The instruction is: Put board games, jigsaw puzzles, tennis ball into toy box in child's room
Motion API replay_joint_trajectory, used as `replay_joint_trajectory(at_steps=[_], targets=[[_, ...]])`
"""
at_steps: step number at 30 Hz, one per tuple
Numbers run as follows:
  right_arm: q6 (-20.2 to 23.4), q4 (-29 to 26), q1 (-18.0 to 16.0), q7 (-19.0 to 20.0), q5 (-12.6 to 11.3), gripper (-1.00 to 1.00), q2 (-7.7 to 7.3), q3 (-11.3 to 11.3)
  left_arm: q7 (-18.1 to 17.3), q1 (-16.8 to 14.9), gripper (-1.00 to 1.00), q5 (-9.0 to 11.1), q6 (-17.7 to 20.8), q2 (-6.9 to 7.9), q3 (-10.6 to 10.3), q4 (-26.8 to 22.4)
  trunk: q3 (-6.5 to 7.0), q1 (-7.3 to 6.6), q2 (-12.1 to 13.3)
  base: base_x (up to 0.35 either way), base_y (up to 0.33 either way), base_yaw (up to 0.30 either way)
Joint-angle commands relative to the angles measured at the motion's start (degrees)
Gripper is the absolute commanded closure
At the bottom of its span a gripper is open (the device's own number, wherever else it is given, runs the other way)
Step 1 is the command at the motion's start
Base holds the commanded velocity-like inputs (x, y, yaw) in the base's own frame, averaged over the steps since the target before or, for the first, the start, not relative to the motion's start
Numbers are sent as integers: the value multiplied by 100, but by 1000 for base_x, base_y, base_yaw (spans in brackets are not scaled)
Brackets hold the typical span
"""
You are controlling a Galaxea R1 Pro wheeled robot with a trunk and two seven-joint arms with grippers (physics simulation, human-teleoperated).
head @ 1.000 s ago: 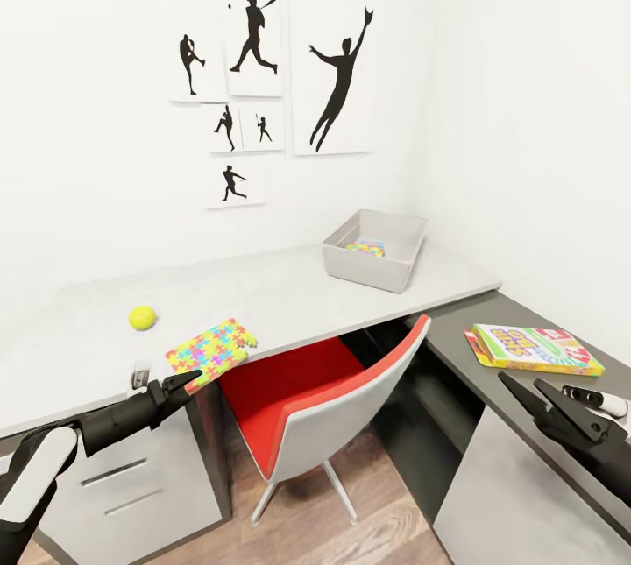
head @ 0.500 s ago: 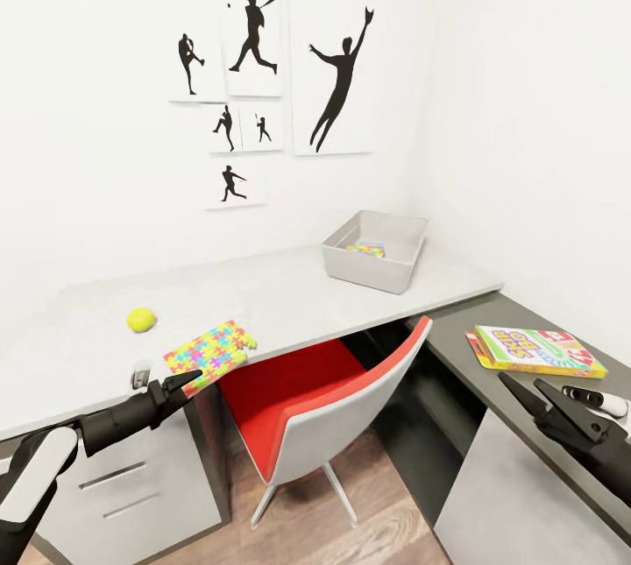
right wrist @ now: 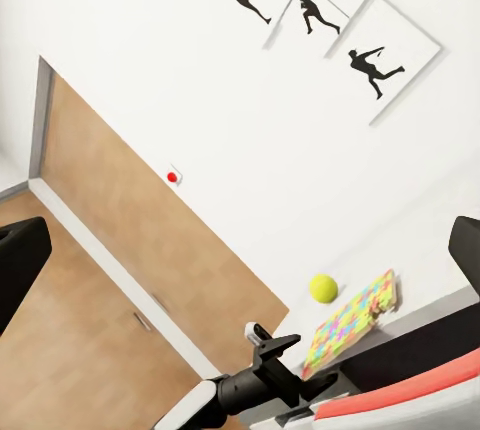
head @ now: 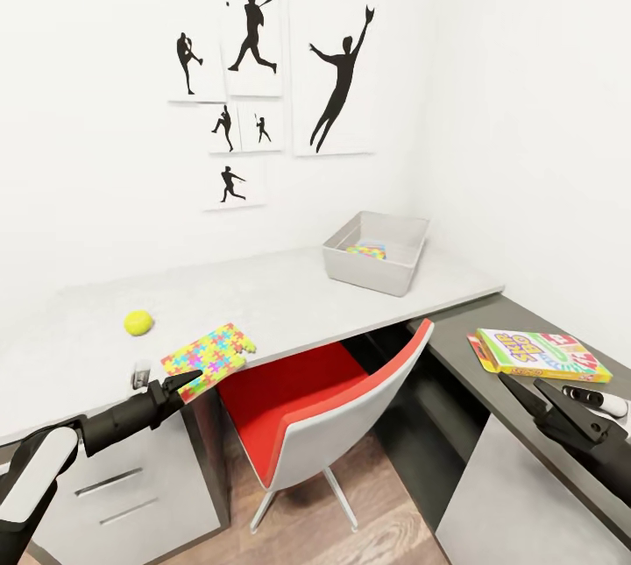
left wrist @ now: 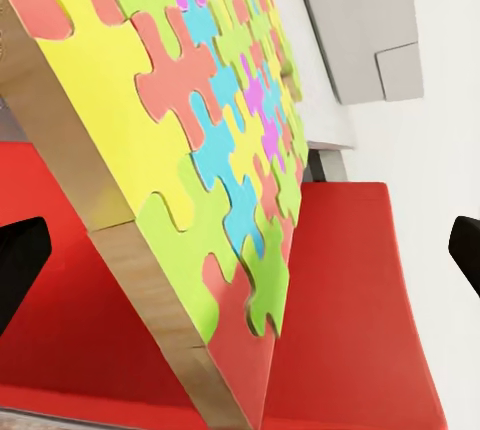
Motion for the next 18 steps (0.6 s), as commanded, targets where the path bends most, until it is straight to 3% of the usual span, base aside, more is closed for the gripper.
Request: replay_joint_trajectory(at_steps=[1, 11, 18], targets=[[35, 0, -3, 0, -20, -100, -1, -1, -15, -4, 100, -1, 33, -1, 8, 1, -6, -1, -3, 1, 0, 0], [31, 0, -3, 2, -20, -100, -1, -1, -15, -4, 100, -1, 33, -1, 15, -5, -6, -1, -3, 0, 0, 0], [32, 0, -3, 3, -20, -100, -1, -1, -23, -4, 100, 8, 39, -1, 8, -8, 120, -154, 278, 0, 0, 0]])
